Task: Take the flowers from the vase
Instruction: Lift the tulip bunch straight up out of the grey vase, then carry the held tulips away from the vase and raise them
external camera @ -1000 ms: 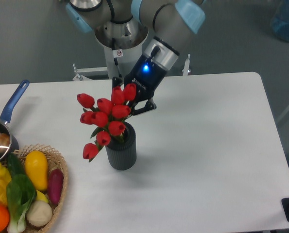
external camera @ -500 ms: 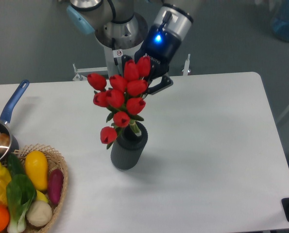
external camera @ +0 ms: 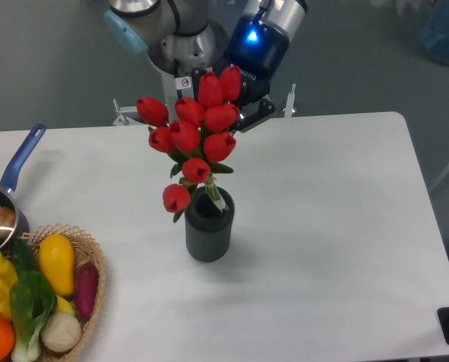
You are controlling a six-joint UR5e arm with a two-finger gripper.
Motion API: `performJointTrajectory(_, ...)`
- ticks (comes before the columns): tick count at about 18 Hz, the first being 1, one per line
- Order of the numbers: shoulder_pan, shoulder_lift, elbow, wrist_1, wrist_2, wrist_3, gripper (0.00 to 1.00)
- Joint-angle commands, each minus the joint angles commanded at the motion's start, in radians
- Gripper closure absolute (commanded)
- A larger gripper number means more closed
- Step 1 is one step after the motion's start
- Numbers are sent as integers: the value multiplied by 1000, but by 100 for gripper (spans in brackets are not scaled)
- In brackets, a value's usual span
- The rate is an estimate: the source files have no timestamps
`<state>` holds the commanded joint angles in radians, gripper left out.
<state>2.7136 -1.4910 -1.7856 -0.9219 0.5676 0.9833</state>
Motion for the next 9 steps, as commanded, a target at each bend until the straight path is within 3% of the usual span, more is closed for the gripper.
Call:
performJointTrajectory(5, 46, -15, 48, 2, 6, -45, 96)
performJointTrajectory(9, 164, -18, 40, 5, 17, 17, 96)
